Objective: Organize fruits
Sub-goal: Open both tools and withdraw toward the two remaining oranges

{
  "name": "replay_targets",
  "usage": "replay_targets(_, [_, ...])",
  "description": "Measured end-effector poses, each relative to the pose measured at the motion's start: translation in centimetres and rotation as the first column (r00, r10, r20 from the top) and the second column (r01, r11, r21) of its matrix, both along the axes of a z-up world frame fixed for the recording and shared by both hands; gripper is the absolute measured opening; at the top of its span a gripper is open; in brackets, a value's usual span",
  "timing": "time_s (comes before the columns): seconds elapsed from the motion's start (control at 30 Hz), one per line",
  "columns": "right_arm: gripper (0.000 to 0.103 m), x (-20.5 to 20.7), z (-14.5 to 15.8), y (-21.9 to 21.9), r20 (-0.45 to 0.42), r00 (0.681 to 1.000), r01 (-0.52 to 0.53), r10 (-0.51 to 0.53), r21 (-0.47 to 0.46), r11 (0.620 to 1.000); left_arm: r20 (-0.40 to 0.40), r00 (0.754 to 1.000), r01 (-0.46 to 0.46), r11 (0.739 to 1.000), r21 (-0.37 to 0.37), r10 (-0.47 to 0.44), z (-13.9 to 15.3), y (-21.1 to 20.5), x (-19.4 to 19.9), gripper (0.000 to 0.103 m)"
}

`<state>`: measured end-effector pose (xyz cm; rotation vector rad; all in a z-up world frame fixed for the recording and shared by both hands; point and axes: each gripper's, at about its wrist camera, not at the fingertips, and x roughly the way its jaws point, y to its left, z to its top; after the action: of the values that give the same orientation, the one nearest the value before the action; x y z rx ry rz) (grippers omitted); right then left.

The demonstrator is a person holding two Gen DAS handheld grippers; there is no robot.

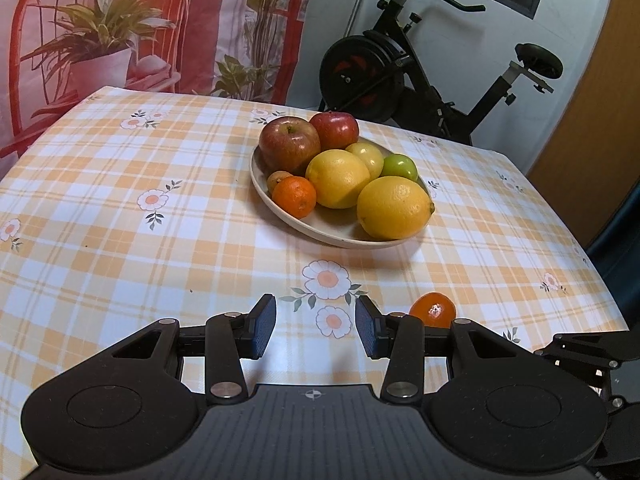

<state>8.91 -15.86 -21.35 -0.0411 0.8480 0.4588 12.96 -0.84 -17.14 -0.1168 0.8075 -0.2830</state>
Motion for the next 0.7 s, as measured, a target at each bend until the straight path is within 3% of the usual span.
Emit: replay_targets(0.7, [0.041, -0.9, -0.4, 1.0, -0.053, 0.994, -0.094, 0.091, -0.053, 0.994, -0.010, 1.000, 0.008, 1.000, 0.002, -0.008, -0.3, -0.3, -0.1, 0.046])
